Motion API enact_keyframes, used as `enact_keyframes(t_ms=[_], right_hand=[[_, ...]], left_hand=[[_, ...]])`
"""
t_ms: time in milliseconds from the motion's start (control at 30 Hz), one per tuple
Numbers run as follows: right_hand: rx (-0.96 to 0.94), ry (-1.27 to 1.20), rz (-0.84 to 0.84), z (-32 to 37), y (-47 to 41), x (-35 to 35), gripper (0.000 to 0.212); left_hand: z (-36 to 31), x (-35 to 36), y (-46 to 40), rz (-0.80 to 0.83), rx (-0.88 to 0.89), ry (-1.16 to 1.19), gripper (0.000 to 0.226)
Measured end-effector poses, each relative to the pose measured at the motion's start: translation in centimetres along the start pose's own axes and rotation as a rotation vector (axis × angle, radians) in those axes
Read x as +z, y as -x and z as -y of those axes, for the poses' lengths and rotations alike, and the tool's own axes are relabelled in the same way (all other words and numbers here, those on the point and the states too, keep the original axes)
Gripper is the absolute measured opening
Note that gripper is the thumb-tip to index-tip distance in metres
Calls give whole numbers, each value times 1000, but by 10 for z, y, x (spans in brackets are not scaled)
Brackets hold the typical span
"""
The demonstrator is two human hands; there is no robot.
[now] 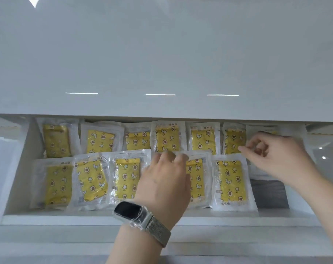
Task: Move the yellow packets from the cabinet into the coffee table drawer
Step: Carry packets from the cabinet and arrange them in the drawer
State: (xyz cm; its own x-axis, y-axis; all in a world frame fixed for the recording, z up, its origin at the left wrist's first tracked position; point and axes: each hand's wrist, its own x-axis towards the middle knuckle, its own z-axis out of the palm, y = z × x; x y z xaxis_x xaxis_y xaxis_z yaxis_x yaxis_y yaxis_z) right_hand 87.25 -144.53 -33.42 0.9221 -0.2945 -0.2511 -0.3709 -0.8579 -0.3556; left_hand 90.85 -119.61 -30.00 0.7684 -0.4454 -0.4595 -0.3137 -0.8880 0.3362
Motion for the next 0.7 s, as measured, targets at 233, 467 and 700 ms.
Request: enact_keyframes(t_ms=[233,467,700], right_hand=[[83,141,436,40,37,-46,25],[187,169,581,109,88,-197,37],[18,264,512,181,143,-342,40]], left_hand=[[4,-58,55,-108,-109,138,44],[-41,-192,132,45,-161,12,46],[-52,-315,220,141,-206,-36,45]])
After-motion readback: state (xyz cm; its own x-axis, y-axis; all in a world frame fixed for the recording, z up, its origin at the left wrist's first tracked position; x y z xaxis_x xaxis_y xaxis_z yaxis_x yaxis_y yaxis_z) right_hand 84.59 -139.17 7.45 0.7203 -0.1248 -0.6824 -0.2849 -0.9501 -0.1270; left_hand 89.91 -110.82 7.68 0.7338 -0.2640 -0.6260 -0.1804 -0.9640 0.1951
